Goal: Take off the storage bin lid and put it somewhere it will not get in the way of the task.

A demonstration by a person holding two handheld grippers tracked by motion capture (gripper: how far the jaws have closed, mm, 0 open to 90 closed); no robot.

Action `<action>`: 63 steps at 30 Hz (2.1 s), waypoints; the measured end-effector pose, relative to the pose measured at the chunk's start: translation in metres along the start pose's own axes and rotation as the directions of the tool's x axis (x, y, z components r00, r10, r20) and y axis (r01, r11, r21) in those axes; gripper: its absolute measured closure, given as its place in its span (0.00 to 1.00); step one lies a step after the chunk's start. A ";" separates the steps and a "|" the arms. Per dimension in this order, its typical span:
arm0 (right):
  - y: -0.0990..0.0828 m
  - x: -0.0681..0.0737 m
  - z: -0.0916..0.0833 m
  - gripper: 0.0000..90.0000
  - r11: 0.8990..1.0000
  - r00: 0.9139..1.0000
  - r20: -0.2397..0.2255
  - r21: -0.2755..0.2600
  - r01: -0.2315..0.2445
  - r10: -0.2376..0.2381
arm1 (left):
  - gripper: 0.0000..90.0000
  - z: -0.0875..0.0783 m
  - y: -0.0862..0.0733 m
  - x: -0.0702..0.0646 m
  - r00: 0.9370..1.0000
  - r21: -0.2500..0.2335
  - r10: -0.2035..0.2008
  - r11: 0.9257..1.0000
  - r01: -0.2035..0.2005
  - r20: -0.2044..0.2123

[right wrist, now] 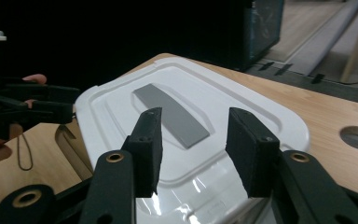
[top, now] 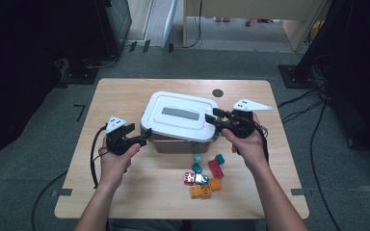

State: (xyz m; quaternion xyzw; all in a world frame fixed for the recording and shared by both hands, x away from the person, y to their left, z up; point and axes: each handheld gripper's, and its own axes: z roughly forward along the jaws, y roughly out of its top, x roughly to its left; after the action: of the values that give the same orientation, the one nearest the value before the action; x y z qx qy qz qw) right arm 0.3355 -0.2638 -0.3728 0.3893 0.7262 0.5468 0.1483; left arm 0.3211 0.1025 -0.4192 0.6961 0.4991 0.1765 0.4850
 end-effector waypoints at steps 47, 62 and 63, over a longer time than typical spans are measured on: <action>0.042 -0.008 0.127 0.75 0.851 0.874 -0.381 0.305 0.428 -0.303 | 0.29 -0.011 -0.001 0.011 1.000 -0.014 -0.029 0.999 0.029 0.006; 0.051 -0.009 0.114 0.76 0.861 0.857 -0.392 0.243 0.446 -0.334 | 0.29 -0.013 0.000 0.014 0.999 -0.018 -0.034 0.999 0.034 0.004; 0.053 -0.009 0.112 0.76 0.863 0.858 -0.387 0.236 0.446 -0.338 | 0.29 -0.014 0.000 0.014 0.999 -0.018 -0.035 0.999 0.035 0.005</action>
State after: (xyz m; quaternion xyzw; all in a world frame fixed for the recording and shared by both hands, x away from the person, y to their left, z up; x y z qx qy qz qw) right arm 0.4344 -0.1893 -0.3670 0.1518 0.8835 0.4379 0.0684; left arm 0.3173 0.1214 -0.4163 0.6833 0.5083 0.1709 0.4956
